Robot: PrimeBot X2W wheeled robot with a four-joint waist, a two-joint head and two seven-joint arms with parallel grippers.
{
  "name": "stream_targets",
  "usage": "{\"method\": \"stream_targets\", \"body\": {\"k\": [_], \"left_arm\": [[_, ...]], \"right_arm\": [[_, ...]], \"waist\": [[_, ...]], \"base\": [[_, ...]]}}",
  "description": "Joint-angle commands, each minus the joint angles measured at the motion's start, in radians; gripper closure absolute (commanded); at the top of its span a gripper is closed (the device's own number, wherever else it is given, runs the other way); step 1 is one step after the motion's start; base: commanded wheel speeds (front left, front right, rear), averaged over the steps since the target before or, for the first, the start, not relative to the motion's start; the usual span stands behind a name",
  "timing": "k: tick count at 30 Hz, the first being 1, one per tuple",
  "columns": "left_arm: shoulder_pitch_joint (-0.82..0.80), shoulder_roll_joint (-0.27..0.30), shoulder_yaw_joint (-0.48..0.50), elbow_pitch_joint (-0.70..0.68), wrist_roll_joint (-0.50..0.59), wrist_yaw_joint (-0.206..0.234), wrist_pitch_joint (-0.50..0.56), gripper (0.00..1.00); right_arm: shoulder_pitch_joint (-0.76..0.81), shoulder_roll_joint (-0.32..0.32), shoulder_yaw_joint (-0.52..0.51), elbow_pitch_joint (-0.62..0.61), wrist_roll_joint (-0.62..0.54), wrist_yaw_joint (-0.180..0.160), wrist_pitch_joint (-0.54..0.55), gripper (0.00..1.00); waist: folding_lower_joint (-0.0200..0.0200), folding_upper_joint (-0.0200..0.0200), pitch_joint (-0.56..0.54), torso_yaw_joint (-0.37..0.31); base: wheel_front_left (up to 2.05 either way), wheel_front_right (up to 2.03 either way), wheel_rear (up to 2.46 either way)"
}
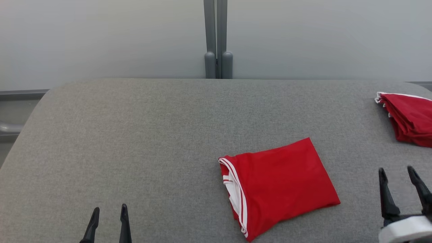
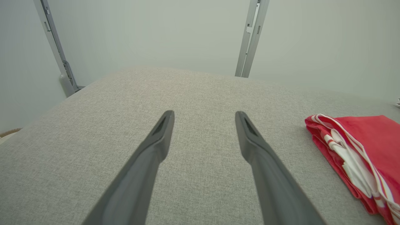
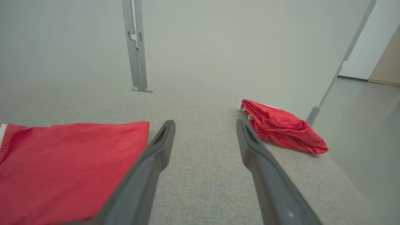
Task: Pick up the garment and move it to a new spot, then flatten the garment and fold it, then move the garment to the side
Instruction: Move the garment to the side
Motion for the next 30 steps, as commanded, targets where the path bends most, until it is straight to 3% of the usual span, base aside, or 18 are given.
{"method": "stream_targets", "body": {"k": [1,4,9,13,21,27,28,30], "left_arm": [[-0.02,0.002,0.0,-0.005,0.004,-0.004,-0.003,0.0],[-0.039,0.002,-0.013,0.002,0.007,-0.011,-0.003,0.0],[-0.096,0.002,-0.044,0.016,-0.012,-0.011,-0.003,0.0],[-0.134,0.003,-0.079,0.028,-0.037,0.005,-0.003,0.0],[-0.146,0.002,-0.102,0.032,-0.073,0.029,-0.003,0.0],[-0.161,0.002,-0.085,0.03,-0.072,0.027,-0.003,0.0],[-0.165,0.002,-0.084,0.029,-0.071,0.026,-0.003,0.0],[-0.174,0.002,-0.08,0.024,-0.073,0.027,-0.003,0.0]], "right_arm": [[-0.05,-0.011,0.026,-0.019,0.04,-0.001,-0.003,0.0],[-0.119,-0.046,0.091,0.022,0.136,-0.001,0.051,0.0],[-0.281,-0.137,0.269,0.079,0.323,-0.001,0.438,0.0],[-0.383,-0.192,0.319,0.135,0.375,-0.001,0.641,0.0],[-0.457,-0.198,0.294,0.257,0.37,-0.001,0.797,0.0],[-0.466,-0.171,0.307,0.292,0.416,-0.001,0.864,0.0],[-0.476,-0.167,0.297,0.293,0.424,0.0,0.856,1.0],[-0.517,-0.156,0.275,0.272,0.458,0.0,0.834,1.0]], "waist": [[0.0,0.0,0.017,0.005],[0.0,0.0,0.04,0.019],[0.0,0.0,0.126,0.063],[0.0,0.0,0.174,0.116],[0.0,0.0,0.223,0.178],[0.0,0.0,0.239,0.175],[0.0,0.0,0.241,0.172],[0.0,0.0,0.248,0.155]], "base": [[0.0,0.0,0.0],[0.0,0.0,0.0],[0.0,0.0,0.0],[0.0,0.0,0.0],[0.0,0.0,0.0],[0.0,0.0,0.0],[0.0,0.0,0.0],[0.0,0.0,0.0]]}}
